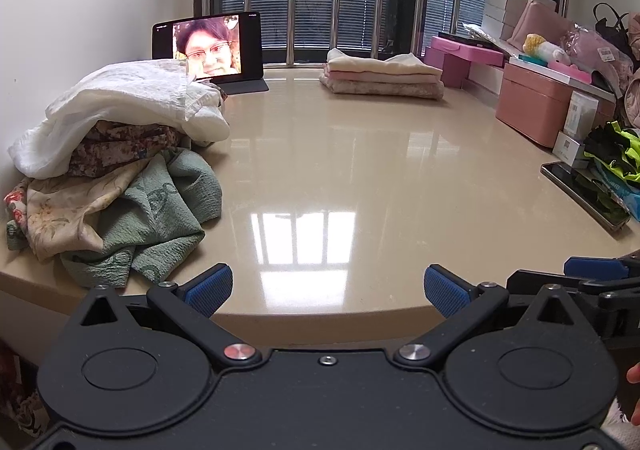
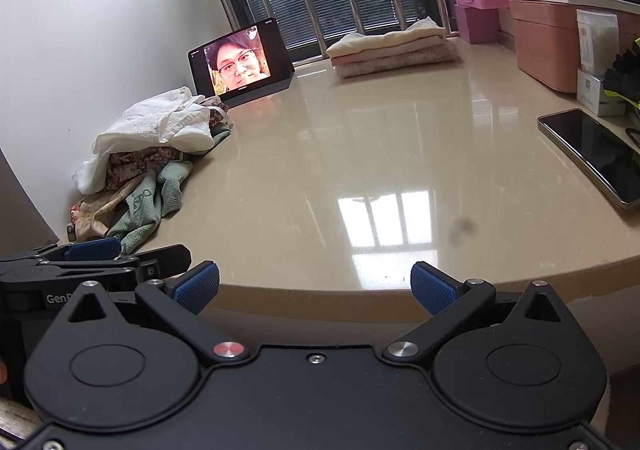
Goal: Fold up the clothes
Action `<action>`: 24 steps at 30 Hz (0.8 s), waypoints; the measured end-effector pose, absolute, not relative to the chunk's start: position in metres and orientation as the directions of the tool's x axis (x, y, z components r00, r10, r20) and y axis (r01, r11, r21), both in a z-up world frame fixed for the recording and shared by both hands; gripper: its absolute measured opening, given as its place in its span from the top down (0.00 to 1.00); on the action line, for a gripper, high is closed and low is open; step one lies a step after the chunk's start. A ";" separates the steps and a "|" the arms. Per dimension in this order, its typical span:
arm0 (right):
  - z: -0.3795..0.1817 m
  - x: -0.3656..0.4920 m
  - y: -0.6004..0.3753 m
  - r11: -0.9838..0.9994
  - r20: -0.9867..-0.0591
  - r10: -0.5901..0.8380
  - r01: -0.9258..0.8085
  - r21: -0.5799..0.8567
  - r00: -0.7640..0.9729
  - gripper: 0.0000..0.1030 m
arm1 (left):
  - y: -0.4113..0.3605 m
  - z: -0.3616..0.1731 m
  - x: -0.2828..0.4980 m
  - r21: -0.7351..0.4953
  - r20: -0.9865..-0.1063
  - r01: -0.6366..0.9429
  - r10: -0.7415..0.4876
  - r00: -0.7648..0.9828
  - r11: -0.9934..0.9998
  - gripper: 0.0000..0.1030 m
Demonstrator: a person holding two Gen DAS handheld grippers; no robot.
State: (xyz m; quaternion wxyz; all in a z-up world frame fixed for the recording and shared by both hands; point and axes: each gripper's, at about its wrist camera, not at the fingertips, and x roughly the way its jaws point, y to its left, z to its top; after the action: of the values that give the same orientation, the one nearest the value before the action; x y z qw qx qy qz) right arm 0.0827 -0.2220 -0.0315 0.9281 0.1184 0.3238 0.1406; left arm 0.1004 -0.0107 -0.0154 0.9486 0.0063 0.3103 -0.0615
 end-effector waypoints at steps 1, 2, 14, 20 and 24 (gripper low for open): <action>-0.032 0.083 -0.222 0.932 -0.568 0.338 -0.184 0.311 0.750 0.00 | -0.011 -0.016 0.101 -0.025 -0.592 0.119 -0.110 0.799 0.993 0.00; -0.032 0.083 -0.222 0.932 -0.568 0.338 -0.184 0.312 0.750 0.00 | -0.011 -0.016 0.101 -0.024 -0.594 0.117 -0.108 0.797 0.993 0.00; -0.034 0.083 -0.224 0.932 -0.575 0.340 -0.184 0.313 0.744 0.00 | -0.011 -0.017 0.101 -0.020 -0.603 0.107 -0.098 0.792 0.994 0.00; -0.034 0.082 -0.223 0.932 -0.573 0.340 -0.184 0.313 0.745 0.00 | -0.009 -0.018 0.102 -0.023 -0.606 0.099 -0.093 0.790 0.995 0.00; -0.034 0.082 -0.223 0.931 -0.574 0.341 -0.186 0.313 0.744 0.00 | -0.009 -0.019 0.101 -0.017 -0.607 0.098 -0.089 0.790 0.995 0.00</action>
State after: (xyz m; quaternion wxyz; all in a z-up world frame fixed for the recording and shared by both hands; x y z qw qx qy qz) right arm 0.0819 -0.2230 -0.0341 0.9263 0.1186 0.3280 0.1423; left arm 0.1014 -0.0089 -0.0188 0.9459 0.0075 0.3205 -0.0493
